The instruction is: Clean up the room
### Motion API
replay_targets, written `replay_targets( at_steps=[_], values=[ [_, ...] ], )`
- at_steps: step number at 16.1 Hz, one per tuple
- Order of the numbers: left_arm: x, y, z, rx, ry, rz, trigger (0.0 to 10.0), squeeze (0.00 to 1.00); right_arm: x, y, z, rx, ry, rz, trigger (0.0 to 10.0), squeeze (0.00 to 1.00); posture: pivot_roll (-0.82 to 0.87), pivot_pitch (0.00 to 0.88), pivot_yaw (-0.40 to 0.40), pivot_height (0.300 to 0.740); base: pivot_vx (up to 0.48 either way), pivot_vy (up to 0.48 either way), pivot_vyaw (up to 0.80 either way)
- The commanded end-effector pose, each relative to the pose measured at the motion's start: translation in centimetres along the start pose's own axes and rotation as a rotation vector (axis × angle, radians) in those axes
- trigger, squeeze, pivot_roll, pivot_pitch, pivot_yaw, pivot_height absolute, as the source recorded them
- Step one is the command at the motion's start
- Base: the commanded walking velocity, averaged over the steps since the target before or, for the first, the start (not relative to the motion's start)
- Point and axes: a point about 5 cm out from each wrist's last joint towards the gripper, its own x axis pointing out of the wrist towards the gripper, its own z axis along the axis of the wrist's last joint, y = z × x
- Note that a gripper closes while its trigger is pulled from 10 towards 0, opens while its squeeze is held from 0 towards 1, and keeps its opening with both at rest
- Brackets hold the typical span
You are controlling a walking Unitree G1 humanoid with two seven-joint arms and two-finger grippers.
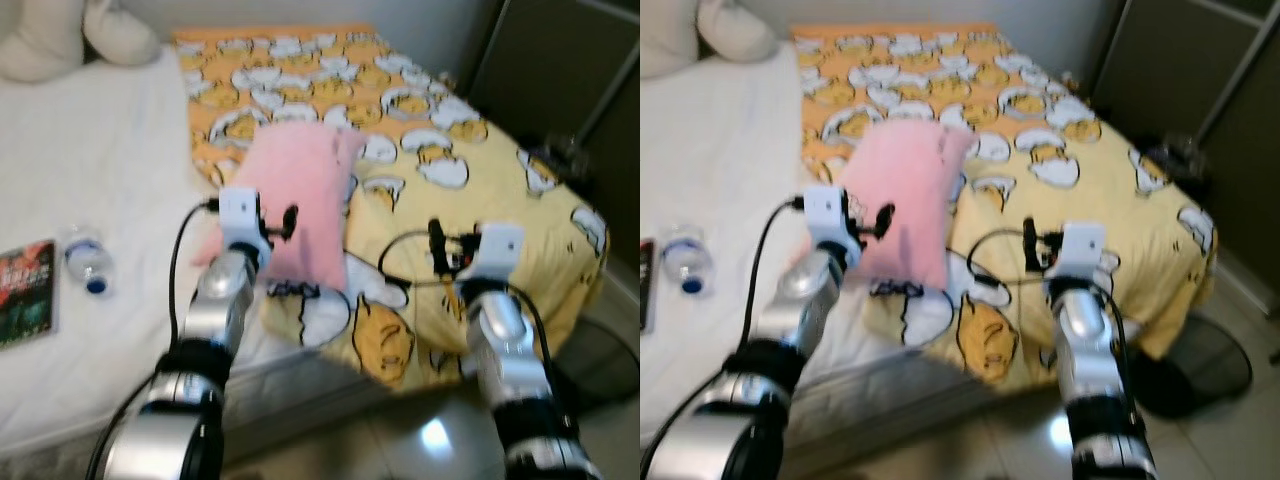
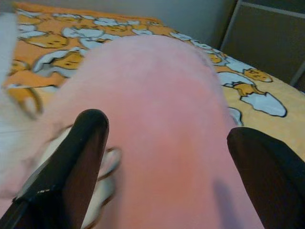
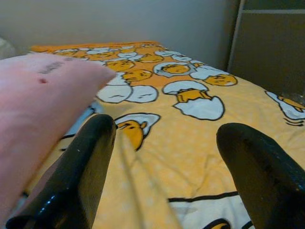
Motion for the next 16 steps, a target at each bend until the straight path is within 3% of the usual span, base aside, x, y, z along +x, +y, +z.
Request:
replay_targets(
  at_steps=[1, 4, 5, 9, 16],
  values=[
    [0.5, -0.9, 0.8, -0.051, -0.020, -0.011, 10.0, 0.00, -0.2, -1.0, 0.2, -0.003, -0.005, -0.031, 10.0, 0.00, -0.06, 0.000, -0.016, 0.740, 0.461, 0.000, 0.00],
    [0.4, -0.8, 1.0, -0.029, -0.037, -0.001, 10.0, 0.00, -0.2, -0.5, 0.4, -0.027, -0.010, 0.009, 10.0, 0.00, -0.06, 0.000, -0.015, 0.740, 0.460, 0.000, 0.14],
    [0.5, -0.6, 1.3, 0.026, -0.043, 0.035, 10.0, 0.00, -0.1, -0.2, 0.7, -0.023, -0.021, 0.016, 10.0, 0.00, -0.06, 0.000, -0.016, 0.740, 0.000, 0.000, 0.00],
    [0.8, -0.6, 2.1, 0.078, -0.070, 0.056, 10.0, 0.00, 0.1, -0.2, 0.6, -0.019, -0.008, 0.017, 10.0, 0.00, -0.06, 0.000, -0.019, 0.740, 0.000, 0.000, 0.00],
    [0.6, -1.1, 2.3, 0.033, -0.100, -0.007, 10.0, 0.00, 0.0, -0.2, 0.4, -0.008, 0.004, 0.006, 10.0, 0.00, -0.07, 0.000, -0.016, 0.740, 0.000, 0.069, 0.00]
  ],
)
